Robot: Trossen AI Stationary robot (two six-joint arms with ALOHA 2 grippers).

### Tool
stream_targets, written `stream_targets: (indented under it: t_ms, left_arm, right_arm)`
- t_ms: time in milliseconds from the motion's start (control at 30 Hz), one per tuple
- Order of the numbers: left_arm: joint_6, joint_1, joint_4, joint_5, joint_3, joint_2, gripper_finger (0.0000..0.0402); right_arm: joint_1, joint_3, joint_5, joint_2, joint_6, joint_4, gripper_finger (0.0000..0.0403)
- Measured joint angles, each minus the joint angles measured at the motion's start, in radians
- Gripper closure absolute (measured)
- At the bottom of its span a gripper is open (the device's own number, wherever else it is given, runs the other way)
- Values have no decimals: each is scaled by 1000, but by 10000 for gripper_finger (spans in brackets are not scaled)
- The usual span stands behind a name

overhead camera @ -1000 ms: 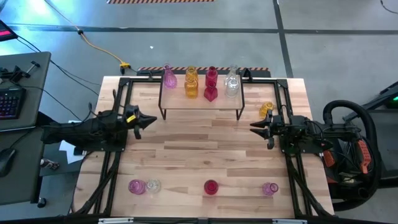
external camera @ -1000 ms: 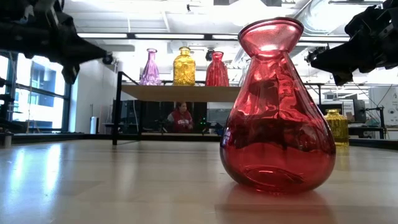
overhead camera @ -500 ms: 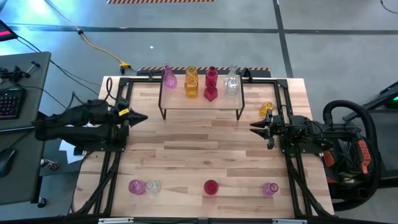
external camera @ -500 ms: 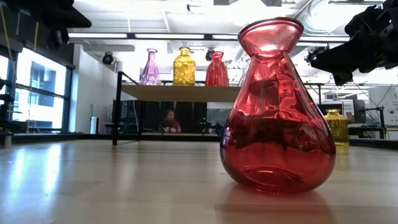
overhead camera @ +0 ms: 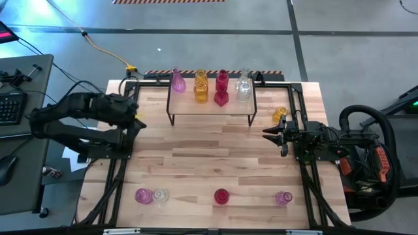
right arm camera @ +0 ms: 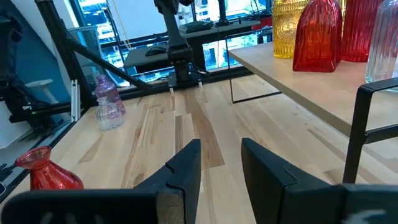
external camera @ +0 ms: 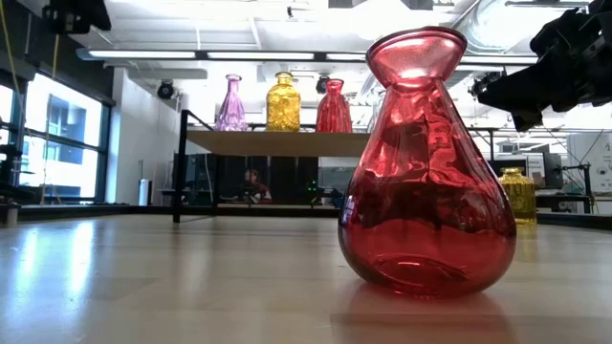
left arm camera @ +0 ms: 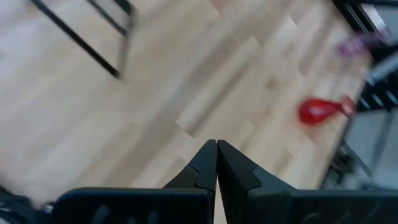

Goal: Sort vases onto shelf
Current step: Put the left purple vase on the shelf and align it with the other purple vase

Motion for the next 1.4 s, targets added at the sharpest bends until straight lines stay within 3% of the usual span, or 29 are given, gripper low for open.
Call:
stream_targets:
  t_ms: [100,267,433,667,1067,1400]
  left_arm:
    - [-7,-4,-17,98,43,64,398]
    - [-85,-59,-60,154,54,116,398]
    - [-230,-191,-66,209,38,126,398]
    - [-384,-435,-18,195,-13,125,398]
    - [-609,-814,-11,37,-17,156,398]
    - [-686,-1022,34,-62,-17,274,398]
  right_arm:
    - [0,0,0,0,0,0,304]
    - [0,0,0,0,0,0,304]
    - [0,0,0,0,0,0,304]
    - [0,0,0,0,0,0,304]
    - [0,0,0,0,0,0,304]
    - [0,0,0,0,0,0,304]
